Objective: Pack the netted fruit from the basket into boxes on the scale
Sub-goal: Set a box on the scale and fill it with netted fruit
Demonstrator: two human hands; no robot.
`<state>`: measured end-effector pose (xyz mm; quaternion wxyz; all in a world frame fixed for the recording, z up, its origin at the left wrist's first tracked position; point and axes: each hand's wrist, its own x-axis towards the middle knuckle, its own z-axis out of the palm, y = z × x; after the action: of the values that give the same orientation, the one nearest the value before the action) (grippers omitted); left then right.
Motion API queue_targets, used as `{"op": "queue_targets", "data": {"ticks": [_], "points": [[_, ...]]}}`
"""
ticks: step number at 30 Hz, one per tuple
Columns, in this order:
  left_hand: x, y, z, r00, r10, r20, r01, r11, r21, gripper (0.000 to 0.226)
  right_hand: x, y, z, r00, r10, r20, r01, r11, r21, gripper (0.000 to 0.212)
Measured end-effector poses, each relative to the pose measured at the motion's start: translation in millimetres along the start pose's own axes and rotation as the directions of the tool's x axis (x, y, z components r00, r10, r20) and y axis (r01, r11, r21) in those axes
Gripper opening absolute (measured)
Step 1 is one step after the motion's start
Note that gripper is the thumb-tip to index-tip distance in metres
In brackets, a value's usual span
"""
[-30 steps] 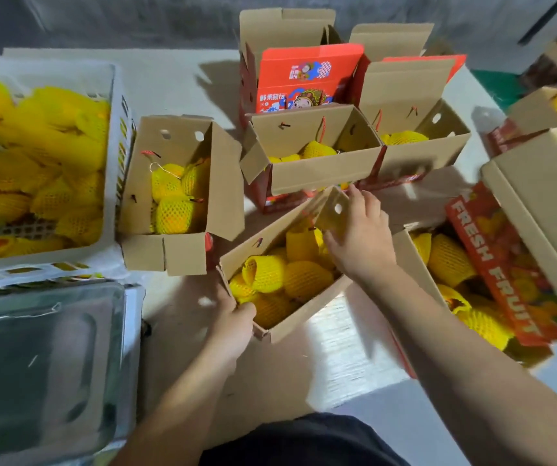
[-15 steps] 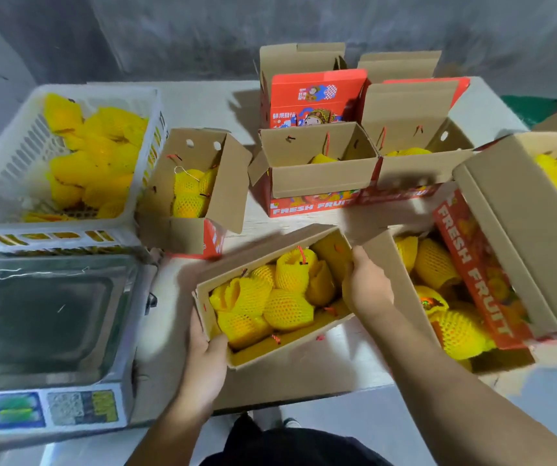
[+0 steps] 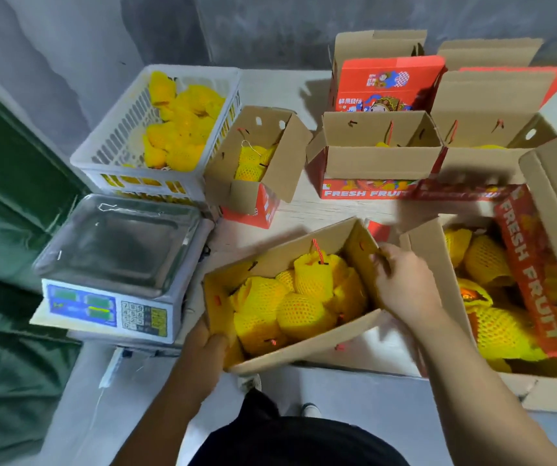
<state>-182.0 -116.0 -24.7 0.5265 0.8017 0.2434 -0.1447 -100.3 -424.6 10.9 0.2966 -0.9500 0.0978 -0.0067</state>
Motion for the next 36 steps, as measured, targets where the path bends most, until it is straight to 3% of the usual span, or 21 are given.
{"op": "queue_targets", "data": {"ticks": [4, 6, 8, 12, 15, 18, 20, 24, 26, 31, 34, 36], "points": [[-13.5, 27.9, -40.0, 0.997, -0.039, -0.067, 0.04, 0.999, 0.022, 0.019, 4.4, -38.3, -31.7, 0.998, -0.048, 0.047, 0.051, 0.998, -0.049, 0.02], [-17.6, 51.3, -64.6, 0.998, 0.006, -0.059, -0.004, 1.0, 0.023, 0.003, 7.0, -56.6, -45.3, 0.998, -0.062, 0.034, 0.063, 0.997, -0.043, 0.018], [-15.8, 67.3, -97.9, 0.995, 0.057, -0.077, -0.056, 0.998, 0.021, 0.025, 8.7, -80.2, -53.7, 0.996, -0.089, 0.016, 0.089, 0.996, -0.007, 0.019], [12.8, 84.4, -175.7, 0.986, 0.12, -0.118, -0.125, 0.992, -0.031, 0.026, 2.0, -148.2, -42.0, 0.985, -0.173, -0.015, 0.173, 0.98, 0.1, 0.019], [47.9, 83.7, -239.8, 0.978, 0.159, -0.137, -0.157, 0.987, 0.02, 0.03, 1.7, -197.8, -3.5, 0.981, -0.194, -0.003, 0.191, 0.964, 0.187, 0.017], [87.0, 78.7, -304.2, 0.969, 0.201, -0.146, -0.188, 0.978, 0.095, 0.024, 2.7, -250.2, 43.4, 0.989, -0.151, 0.002, 0.145, 0.954, 0.263, 0.027], [117.0, 73.4, -345.0, 0.961, 0.236, -0.142, -0.218, 0.967, 0.132, 0.008, 4.1, -286.3, 72.6, 0.992, -0.124, 0.025, 0.111, 0.945, 0.307, 0.032], [183.1, 67.7, -409.0, 0.963, 0.251, -0.095, -0.231, 0.955, 0.186, 0.025, 10.9, -350.7, 128.6, 0.997, -0.067, 0.035, 0.051, 0.938, 0.343, 0.034], [210.4, 67.8, -423.3, 0.97, 0.242, -0.039, -0.228, 0.948, 0.222, 0.021, 15.8, -370.6, 152.1, 0.998, 0.017, 0.066, -0.041, 0.924, 0.381, 0.039], [249.2, 65.2, -422.6, 0.969, 0.231, 0.091, -0.245, 0.949, 0.2, 0.023, 13.8, -383.2, 190.8, 0.985, 0.171, 0.029, -0.169, 0.903, 0.395, 0.01], [252.6, 55.0, -419.6, 0.97, 0.239, 0.034, -0.242, 0.96, 0.139, 0.019, 7.5, -389.3, 195.6, 0.98, 0.192, -0.06, -0.161, 0.926, 0.341, 0.012], [245.1, 45.5, -420.5, 0.965, 0.261, 0.015, -0.261, 0.958, 0.123, 0.027, -1.2, -391.0, 196.1, 0.981, 0.183, -0.065, -0.156, 0.942, 0.298, 0.03]]}}
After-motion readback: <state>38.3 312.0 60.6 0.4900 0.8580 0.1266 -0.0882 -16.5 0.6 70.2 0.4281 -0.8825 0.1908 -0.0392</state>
